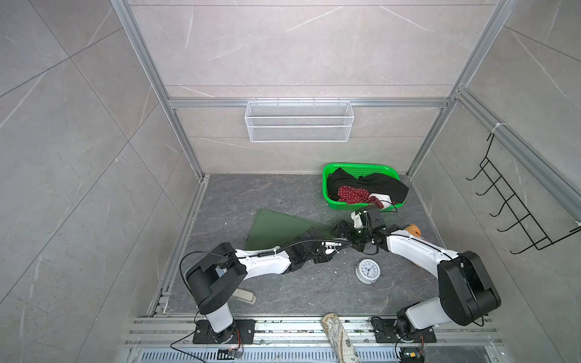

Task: Fold and stack skirts
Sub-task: Fold the skirt at the center of the table.

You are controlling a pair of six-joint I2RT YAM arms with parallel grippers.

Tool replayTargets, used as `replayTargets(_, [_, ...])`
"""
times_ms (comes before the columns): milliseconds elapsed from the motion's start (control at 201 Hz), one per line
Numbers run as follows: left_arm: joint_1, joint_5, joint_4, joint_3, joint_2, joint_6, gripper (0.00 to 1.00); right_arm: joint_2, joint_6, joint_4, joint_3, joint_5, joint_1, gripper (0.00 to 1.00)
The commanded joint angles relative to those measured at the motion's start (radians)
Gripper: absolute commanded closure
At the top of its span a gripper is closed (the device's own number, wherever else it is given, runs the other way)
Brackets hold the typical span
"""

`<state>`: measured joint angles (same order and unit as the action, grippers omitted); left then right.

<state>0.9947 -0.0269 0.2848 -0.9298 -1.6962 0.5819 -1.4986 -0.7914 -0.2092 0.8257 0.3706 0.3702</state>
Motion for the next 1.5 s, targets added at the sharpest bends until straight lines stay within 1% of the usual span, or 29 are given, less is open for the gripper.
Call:
replayTargets(0, [0.007,-0.001,0.03,-0.042,-0.003,-0.021,0.98,-0.027,-0.047,0.028,-0.034,-0.005,0.021,0.05])
replayTargets(95, [0.012,0.001,0.03,-0.04,-0.005,-0.021,0.98,-0.042,-0.076,0.064,-0.057,-0.016,0.028,0.1])
replayTargets(174, [0.016,0.003,0.03,-0.038,-0.007,-0.021,0.98,-0.059,-0.09,0.093,-0.068,-0.024,0.028,0.16])
replayTargets(304, [0.022,0.013,0.024,-0.041,-0.016,-0.021,0.98,-0.094,-0.095,0.124,-0.062,-0.02,0.027,0.35])
replayTargets(344, [0.025,0.015,0.02,-0.042,-0.019,-0.023,0.98,-0.104,-0.097,0.129,-0.06,-0.02,0.027,0.37])
replayTargets(429, [0.027,0.02,0.013,-0.043,-0.027,-0.029,0.97,-0.123,-0.099,0.137,-0.057,-0.021,0.027,0.47])
replayTargets(443, [0.027,0.021,0.011,-0.044,-0.028,-0.034,0.96,-0.127,-0.097,0.137,-0.057,-0.022,0.027,0.5])
replayTargets(458, [0.027,0.022,0.011,-0.044,-0.029,-0.037,0.96,-0.13,-0.097,0.137,-0.057,-0.023,0.027,0.51])
replayTargets(493, [0.027,0.019,0.009,-0.044,-0.031,-0.049,0.94,-0.134,-0.096,0.136,-0.057,-0.027,0.027,0.58])
replayTargets(508, [0.027,0.018,0.008,-0.045,-0.03,-0.055,0.88,-0.137,-0.095,0.134,-0.057,-0.03,0.027,0.61])
replayTargets(578, [0.027,0.019,-0.001,-0.043,-0.024,-0.085,0.68,-0.146,-0.087,0.127,-0.055,-0.039,0.026,0.73])
replayTargets(583, [0.027,0.019,-0.001,-0.043,-0.024,-0.086,0.66,-0.148,-0.086,0.125,-0.054,-0.041,0.027,0.75])
replayTargets(643, [0.027,0.024,0.002,-0.035,-0.011,-0.109,0.54,-0.155,-0.079,0.12,-0.051,-0.045,0.026,0.83])
replayTargets(713, [0.027,0.028,0.012,-0.017,0.01,-0.146,0.41,-0.164,-0.066,0.109,-0.041,-0.051,0.027,0.9])
replayTargets(777, [0.027,0.016,0.031,0.004,0.038,-0.188,0.34,-0.169,-0.052,0.099,-0.033,-0.057,0.028,0.97])
replayTargets(792, [0.027,0.008,0.035,0.009,0.044,-0.198,0.33,-0.17,-0.048,0.096,-0.032,-0.06,0.027,1.0])
replayTargets(902, [0.017,-0.09,0.042,0.038,0.08,-0.308,0.31,-0.162,0.0,0.063,-0.015,-0.083,0.027,1.0])
replayTargets(982, [-0.011,-0.171,0.006,0.044,0.086,-0.443,0.33,-0.145,0.051,0.042,-0.01,-0.109,0.027,1.0])
replayTargets(1041, [-0.047,-0.185,-0.021,0.054,0.083,-0.563,0.39,-0.124,0.079,0.024,-0.011,-0.134,0.027,1.0])
replayTargets(1101, [-0.073,-0.191,0.002,0.083,0.078,-0.654,0.53,-0.101,0.102,0.002,-0.011,-0.167,0.027,1.0])
replayTargets(1171, [-0.077,-0.219,0.036,0.115,0.065,-0.711,0.75,-0.077,0.126,-0.028,-0.008,-0.202,0.027,1.0])
replayTargets(1295, [-0.076,-0.217,0.022,0.1,0.004,-0.768,0.99,-0.047,0.158,-0.059,-0.001,-0.227,0.026,1.0])
replayTargets(1500, [-0.073,-0.217,0.029,0.074,-0.116,-0.86,1.0,0.01,0.19,-0.113,0.018,-0.256,0.027,1.0])
